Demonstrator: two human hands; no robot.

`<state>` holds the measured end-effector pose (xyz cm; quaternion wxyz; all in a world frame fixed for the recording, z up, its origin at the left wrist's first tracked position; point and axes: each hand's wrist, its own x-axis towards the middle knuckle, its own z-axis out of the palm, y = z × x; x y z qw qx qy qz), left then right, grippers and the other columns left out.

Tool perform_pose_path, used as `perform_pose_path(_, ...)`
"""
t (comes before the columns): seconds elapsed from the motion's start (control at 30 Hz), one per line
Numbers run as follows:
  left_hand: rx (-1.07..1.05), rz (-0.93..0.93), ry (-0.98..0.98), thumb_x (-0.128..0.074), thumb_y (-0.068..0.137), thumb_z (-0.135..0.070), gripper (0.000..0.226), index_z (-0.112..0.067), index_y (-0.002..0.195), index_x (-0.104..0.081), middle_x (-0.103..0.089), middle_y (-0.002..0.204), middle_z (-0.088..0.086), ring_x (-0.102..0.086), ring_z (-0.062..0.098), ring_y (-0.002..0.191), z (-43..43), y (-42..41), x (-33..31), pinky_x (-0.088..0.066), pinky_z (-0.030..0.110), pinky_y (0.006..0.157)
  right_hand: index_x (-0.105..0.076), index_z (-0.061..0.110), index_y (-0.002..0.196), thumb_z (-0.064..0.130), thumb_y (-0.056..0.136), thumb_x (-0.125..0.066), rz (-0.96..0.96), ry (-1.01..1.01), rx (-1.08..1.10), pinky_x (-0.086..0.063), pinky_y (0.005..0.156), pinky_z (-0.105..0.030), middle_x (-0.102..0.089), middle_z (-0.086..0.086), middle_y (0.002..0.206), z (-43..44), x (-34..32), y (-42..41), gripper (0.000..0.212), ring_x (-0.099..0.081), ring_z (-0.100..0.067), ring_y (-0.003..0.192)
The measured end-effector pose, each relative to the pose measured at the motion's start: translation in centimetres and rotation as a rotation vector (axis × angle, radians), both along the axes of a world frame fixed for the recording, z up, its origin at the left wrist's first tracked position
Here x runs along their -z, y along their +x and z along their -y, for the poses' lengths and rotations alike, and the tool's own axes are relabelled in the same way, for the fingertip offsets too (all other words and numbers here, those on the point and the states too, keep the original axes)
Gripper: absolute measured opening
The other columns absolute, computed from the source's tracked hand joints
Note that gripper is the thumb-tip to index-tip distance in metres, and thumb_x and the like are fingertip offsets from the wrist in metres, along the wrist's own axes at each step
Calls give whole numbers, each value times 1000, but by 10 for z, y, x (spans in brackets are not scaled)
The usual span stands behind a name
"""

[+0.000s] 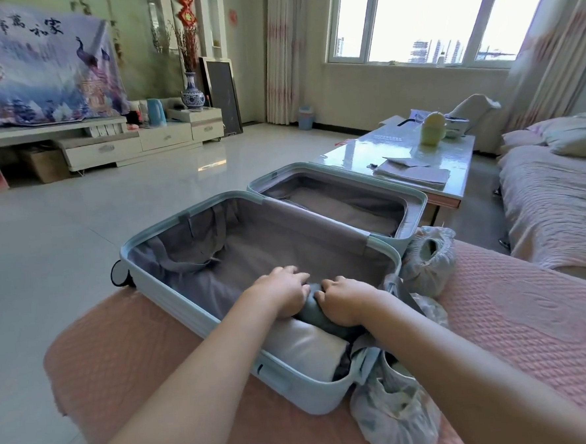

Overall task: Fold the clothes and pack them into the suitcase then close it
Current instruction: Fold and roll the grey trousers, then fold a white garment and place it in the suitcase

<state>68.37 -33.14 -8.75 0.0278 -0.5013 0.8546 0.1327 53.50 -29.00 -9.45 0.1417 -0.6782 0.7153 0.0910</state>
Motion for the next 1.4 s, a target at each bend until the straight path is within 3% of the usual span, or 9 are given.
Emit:
perform_pose_path(0.2,-8,127,187,-23,105,-50,59,-32,158,-6,8,166,-3,7,19,152,2,-4,11,1,48,122,2,29,161,61,101,-22,-13,170,62,-12,123,-42,-3,-7,168,-10,-2,-4,72,-16,-32,152)
perform_pose_path(0.27,-16,135,181,-25,104,-51,59,-33,158,-7,7,166,-3,6,20,152,3,-6,10,0,49,122,-1,28,161,61,101,-23,-2,178,70,-13,122,-44,-5,-7,168,-6,-2,-4,72,-17,-32,152)
perform_pose_path(0.33,-20,116,121,-26,104,-51,58,-32,157,-13,-2,166,-1,-3,22,152,2,-8,9,-6,47,122,-18,25,159,63,99,-24,-37,96,46,-23,118,-45,-25,-10,163,-8,-3,-5,71,-30,-32,147)
perform_pose_path(0.43,-62,50,-35,-33,102,-50,59,-26,155,-23,-27,160,6,-24,28,146,-6,-12,0,-21,43,118,-53,24,138,63,99,-27,-78,-208,-37,-34,105,-45,-54,-10,141,-24,-14,-7,61,-49,-29,130)
perform_pose_path(0.53,-84,-106,-171,-40,100,-49,53,-24,147,-37,-45,146,8,-40,28,135,-23,-33,-23,-33,42,109,-63,31,125,56,100,-35,55,-467,-20,-37,101,-41,-59,-3,128,-50,-36,-28,45,-51,-26,123)
perform_pose_path(0.7,56,-429,-224,-50,95,-43,30,-25,118,-59,-62,118,1,-55,22,113,-82,-113,-71,-47,37,93,-65,27,125,41,102,-43,139,-601,114,-45,88,-35,-59,0,122,-121,-73,-104,35,-57,-24,111)
perform_pose_path(0.83,201,-522,-166,-49,95,-43,28,-27,115,-61,-66,114,-2,-61,19,103,-142,-203,-90,-52,38,90,-64,29,125,42,99,-45,120,-544,319,-46,77,-31,-65,0,124,-194,-78,-189,35,-62,-23,103)
perform_pose_path(1.17,519,-385,2,-47,97,-42,27,-28,114,-63,-67,119,1,-61,23,104,-302,-453,-62,-44,32,81,-67,26,119,33,95,-50,127,-429,820,-50,94,-33,-68,0,123,-400,-52,-420,30,-63,-22,111)
perform_pose_path(1.4,708,-363,55,-51,95,-37,37,-24,129,-54,-62,127,3,-57,25,117,-351,-598,-26,-49,37,96,-48,25,141,27,95,-49,-83,-409,934,-43,102,-39,-39,-5,148,-455,-9,-547,46,-42,-27,131)
